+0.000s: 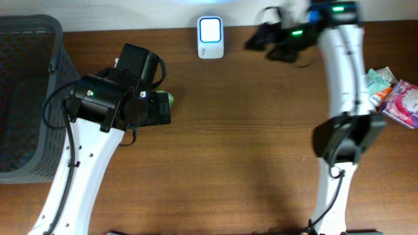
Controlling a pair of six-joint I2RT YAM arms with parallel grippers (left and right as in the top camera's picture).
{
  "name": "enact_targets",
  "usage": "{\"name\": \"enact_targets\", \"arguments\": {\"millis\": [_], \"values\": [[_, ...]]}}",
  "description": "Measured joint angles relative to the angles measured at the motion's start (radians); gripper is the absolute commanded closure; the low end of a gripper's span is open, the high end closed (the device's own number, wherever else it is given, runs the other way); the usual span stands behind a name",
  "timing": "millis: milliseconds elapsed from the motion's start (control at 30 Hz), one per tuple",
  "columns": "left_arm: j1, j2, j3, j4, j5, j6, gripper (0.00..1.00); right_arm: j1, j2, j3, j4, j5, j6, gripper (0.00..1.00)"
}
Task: Scan the item barcode
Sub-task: 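Reach the right gripper to the green-lidded jar and grasp it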
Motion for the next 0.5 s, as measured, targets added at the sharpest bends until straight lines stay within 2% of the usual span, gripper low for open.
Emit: {"name": "enact_targets", "arguments": {"millis": [133,167,300,500], "values": [[0.0,0.0,0.0,0.0,0.0,0.0,0.01,0.21,0.008,0.0,0.054,0.139,0.106,0.01],[0.0,0.0,0.0,0.0,0.0,0.0,0.01,0.285,0.025,0.0,0.094,0.187,0.182,0.01],[0.0,0.0,0.0,0.0,0.0,0.0,0.01,0.394,0.095,0.0,0.191,0.249,0.362,0.01],[0.0,0.0,0.0,0.0,0.0,0.0,0.01,0.511,0.147,0.0,0.267,0.276,0.513,0.01]]}}
